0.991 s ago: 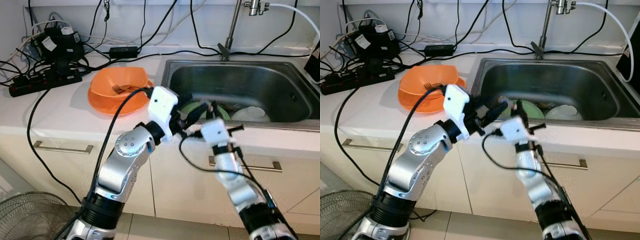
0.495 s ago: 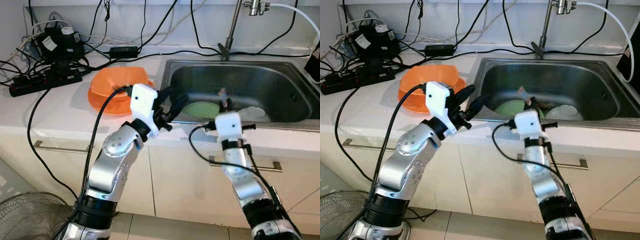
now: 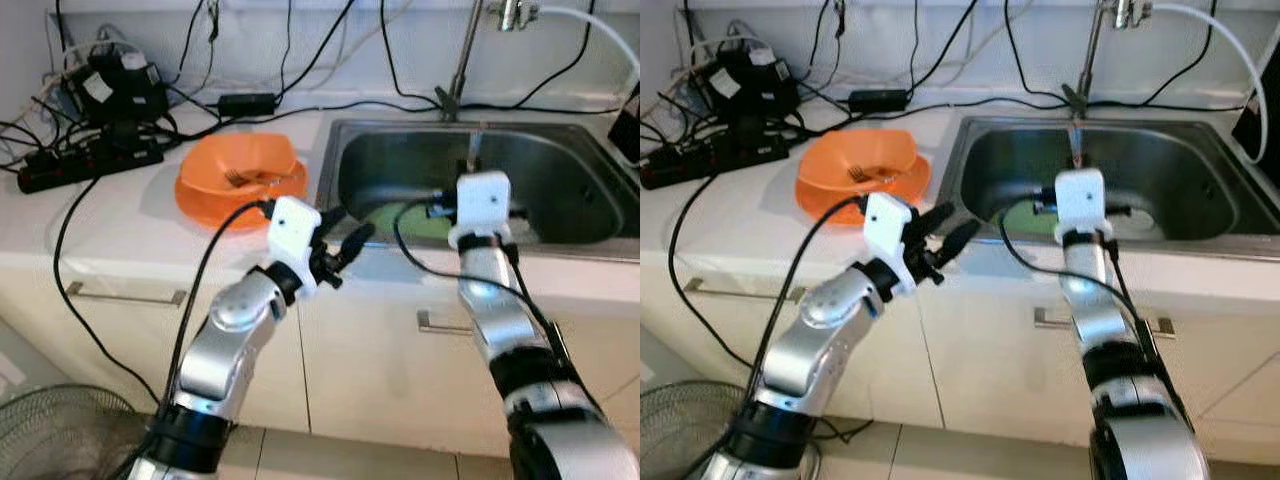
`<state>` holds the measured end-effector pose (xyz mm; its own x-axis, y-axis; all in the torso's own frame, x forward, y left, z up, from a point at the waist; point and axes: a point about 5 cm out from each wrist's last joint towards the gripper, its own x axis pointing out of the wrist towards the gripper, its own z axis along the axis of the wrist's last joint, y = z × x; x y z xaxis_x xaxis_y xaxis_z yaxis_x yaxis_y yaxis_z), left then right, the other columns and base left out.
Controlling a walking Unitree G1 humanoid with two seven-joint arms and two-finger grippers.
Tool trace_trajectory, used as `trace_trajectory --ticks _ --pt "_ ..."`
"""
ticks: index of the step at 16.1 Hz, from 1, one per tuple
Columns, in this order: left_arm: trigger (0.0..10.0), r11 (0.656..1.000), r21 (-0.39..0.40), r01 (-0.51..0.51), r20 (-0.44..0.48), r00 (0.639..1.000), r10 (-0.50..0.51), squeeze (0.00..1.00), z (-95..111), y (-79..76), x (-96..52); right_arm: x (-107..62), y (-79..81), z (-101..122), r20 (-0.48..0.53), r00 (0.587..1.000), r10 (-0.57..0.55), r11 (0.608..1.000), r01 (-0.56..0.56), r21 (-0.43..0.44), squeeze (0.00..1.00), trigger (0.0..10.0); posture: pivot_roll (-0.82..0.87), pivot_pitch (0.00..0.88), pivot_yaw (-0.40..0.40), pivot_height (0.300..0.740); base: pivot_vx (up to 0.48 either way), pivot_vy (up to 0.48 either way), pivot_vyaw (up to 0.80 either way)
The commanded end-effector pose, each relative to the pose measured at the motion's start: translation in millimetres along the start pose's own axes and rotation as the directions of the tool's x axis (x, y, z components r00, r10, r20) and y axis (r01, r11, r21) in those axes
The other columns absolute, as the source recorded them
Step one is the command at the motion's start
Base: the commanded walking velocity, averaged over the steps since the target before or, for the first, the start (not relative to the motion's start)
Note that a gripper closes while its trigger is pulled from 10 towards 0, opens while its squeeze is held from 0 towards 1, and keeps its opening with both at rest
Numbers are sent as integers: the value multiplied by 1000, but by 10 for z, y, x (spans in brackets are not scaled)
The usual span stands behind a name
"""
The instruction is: Kitchen organization
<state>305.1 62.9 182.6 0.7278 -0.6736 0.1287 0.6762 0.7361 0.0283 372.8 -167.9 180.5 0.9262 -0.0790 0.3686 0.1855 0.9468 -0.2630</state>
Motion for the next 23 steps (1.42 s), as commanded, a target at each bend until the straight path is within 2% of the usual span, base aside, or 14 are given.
trace_trajectory --ticks 1,5,9,14,15,16,17,19,20,23 --pt "10000 1000 5 15 -30 999 -15 0 -57 -12 -10 50 29 -20 -46 999 3 1000 -2 25 0 10000 62 14 74 740 0 0 0" --pt "10000 999 13 46 -50 998 -45 0 -71 -54 -21 92 205 -108 -152 985 84 995 -75 60 0 10000 83 16 65 740 0 0 0" --pt "10000 998 25 60 -83 995 -58 0 -114 -74 -76 20 361 -250 -255 954 159 987 -148 62 0 10000 101 16 58 740 0 0 0" --pt "10000 998 22 60 -99 993 -57 0 -134 -80 -108 -2 369 -301 -286 944 164 986 -151 69 0 10000 109 18 56 740 0 0 0" --pt "10000 998 22 60 -106 993 -57 0 -143 -82 -118 -1 364 -308 -291 942 165 986 -151 70 408 10000 110 19 55 740 0 0 0" --pt "10000 998 22 60 -107 993 -57 0 -145 -82 -121 0 362 -309 -292 942 165 986 -151 69 600 10000 110 19 55 740 0 0 0" --pt "10000 998 22 60 -109 992 -57 0 -146 -83 -122 1 360 -310 -294 942 165 986 -152 67 722 10000 110 19 55 740 0 0 0" --pt "10000 998 23 61 -111 992 -58 0 -149 -87 -118 8 363 -303 -291 942 164 986 -151 65 604 10000 109 17 58 740 0 0 0" --pt "10000 998 23 63 -113 992 -60 0 -149 -91 -117 17 365 -292 -287 944 162 987 -149 67 0 10000 110 17 58 740 0 0 0" --pt "10000 998 23 64 -116 991 -61 0 -155 -96 -122 26 368 -280 -284 946 160 987 -145 71 0 10000 114 18 57 740 0 0 0"
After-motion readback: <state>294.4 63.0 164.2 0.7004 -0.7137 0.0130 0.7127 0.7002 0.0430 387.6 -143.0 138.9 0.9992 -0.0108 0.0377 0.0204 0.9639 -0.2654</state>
